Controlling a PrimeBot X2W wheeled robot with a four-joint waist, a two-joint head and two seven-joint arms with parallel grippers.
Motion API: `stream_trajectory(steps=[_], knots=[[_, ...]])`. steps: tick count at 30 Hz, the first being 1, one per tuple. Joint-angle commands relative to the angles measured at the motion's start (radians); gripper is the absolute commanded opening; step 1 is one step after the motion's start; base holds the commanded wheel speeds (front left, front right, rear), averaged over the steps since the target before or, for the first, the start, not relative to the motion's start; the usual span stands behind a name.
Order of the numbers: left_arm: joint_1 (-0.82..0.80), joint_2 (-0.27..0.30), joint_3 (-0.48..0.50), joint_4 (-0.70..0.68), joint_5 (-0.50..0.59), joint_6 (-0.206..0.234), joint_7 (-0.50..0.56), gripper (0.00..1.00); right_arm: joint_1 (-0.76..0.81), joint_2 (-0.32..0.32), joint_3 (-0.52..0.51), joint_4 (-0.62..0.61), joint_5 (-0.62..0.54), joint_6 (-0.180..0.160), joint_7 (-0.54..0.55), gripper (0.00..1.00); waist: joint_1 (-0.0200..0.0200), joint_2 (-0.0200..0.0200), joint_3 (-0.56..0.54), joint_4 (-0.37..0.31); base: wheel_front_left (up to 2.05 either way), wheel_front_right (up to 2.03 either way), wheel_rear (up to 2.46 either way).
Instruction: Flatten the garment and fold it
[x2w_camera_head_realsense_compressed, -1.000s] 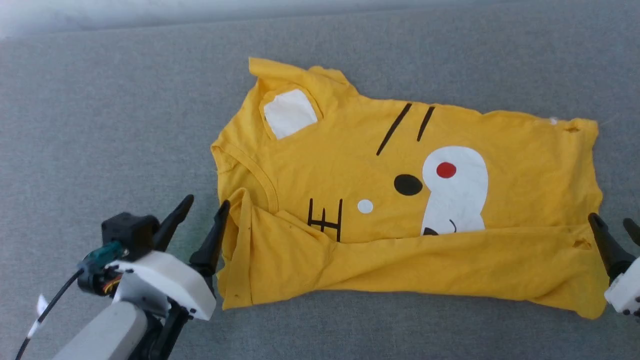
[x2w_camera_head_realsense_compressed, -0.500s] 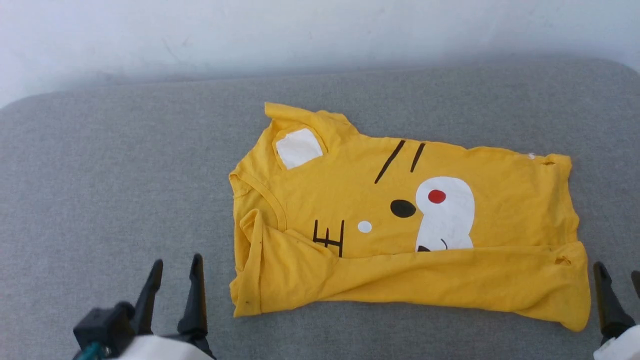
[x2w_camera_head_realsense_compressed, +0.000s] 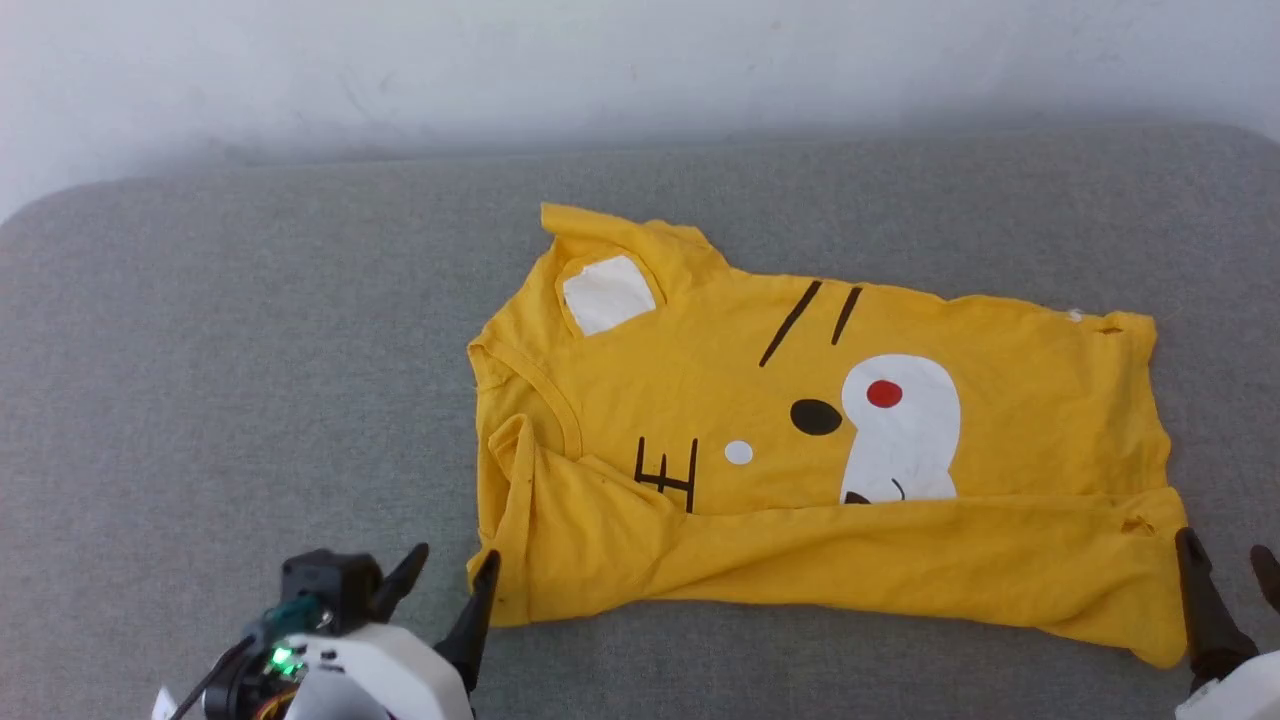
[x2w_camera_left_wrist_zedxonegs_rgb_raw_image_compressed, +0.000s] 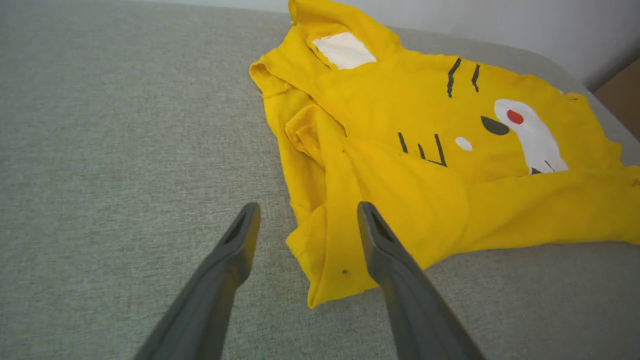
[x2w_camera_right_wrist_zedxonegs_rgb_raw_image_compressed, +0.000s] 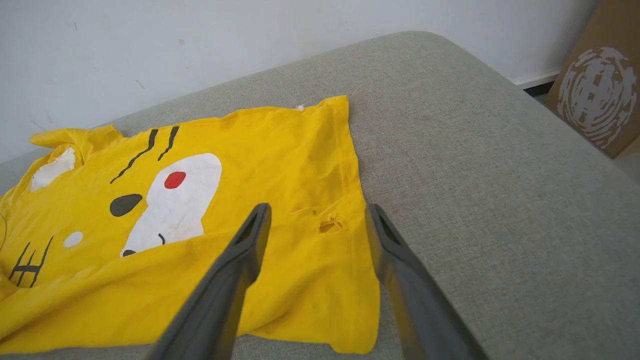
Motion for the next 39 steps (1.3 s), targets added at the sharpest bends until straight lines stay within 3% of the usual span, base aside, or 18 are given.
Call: stream_trajectory(steps=[1, 6, 12, 16, 18, 29, 39], knots=[[-0.04, 0.012, -0.018, 0.017, -0.004, -0.015, 0.052, 1.0, -0.019, 0.004, 0.008, 0.003, 0.0, -0.001, -0.004, 1.0, 0.0, -0.0001, 0.026, 0.0, 0.0, 0.0, 0.0], [-0.11, 0.017, -0.044, 0.054, -0.036, -0.027, 0.188, 1.0, -0.038, 0.004, 0.017, 0.017, 0.005, -0.001, -0.006, 1.0, 0.0, -0.0001, 0.073, -0.013, 0.0, 0.0, 0.0], [-0.134, 0.017, -0.066, 0.097, -0.071, 0.007, 0.328, 1.0, -0.052, 0.004, 0.019, 0.023, 0.005, -0.001, -0.014, 1.0, 0.0, -0.0001, 0.118, -0.025, 0.0, 0.0, 0.0], [-0.141, 0.008, -0.099, 0.105, -0.111, -0.004, 0.426, 0.98, -0.069, 0.004, 0.026, 0.031, 0.003, -0.001, -0.011, 1.0, 0.0, -0.0001, 0.135, -0.031, 0.0, 0.0, 0.0], [-0.148, 0.0, -0.098, 0.104, -0.116, 0.002, 0.433, 0.0, -0.079, 0.004, 0.031, 0.034, -0.003, -0.001, -0.006, 1.0, 0.0, -0.0001, 0.14, -0.033, 0.0, 0.0, 0.0], [-0.092, -0.021, -0.027, 0.071, -0.133, 0.049, 0.317, 0.0, -0.123, -0.051, 0.021, 0.013, -0.053, -0.001, 0.086, 1.0, 0.0, -0.0001, 0.13, -0.052, 0.0, 0.0, 0.0], [-0.055, -0.02, -0.013, 0.032, -0.133, 0.058, 0.271, 0.0, -0.069, -0.035, -0.016, 0.075, -0.099, -0.001, 0.216, 1.0, 0.0, -0.0001, 0.149, -0.039, 0.0, 0.0, 0.0]])
